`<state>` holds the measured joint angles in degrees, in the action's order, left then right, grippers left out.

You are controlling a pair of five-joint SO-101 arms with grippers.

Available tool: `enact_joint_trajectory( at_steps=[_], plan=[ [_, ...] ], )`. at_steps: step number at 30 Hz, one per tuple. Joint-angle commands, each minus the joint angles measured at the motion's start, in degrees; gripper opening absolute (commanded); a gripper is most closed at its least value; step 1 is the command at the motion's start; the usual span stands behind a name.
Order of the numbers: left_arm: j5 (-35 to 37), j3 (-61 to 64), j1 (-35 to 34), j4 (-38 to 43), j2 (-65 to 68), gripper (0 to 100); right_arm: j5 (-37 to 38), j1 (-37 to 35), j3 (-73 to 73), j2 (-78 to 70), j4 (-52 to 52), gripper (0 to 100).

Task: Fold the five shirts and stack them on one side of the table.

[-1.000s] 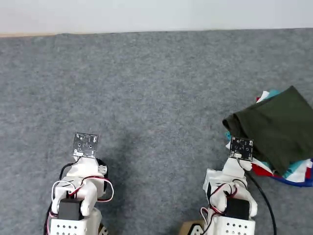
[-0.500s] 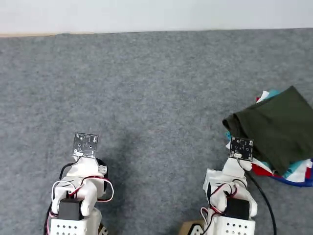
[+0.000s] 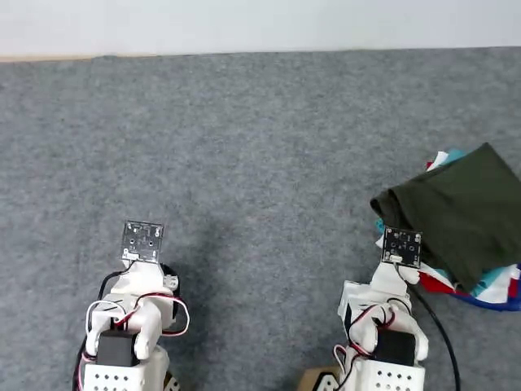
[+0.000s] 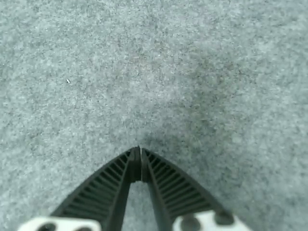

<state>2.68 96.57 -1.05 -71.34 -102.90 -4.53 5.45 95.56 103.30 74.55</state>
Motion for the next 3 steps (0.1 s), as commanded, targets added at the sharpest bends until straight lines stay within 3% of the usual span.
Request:
enact_joint_trajectory(
  at_steps=[1, 3],
  plan=[
    [-0.8, -0.2, 0.3, -0.1, -0.4, 1, 0.7, 0.7, 1.0, 0.4, 0.1, 1.0],
    [-0.8, -0.2, 0.3, -0.1, -0.4, 1, 0.7, 0.7, 1.0, 0.4, 0.1, 1.0]
  ],
)
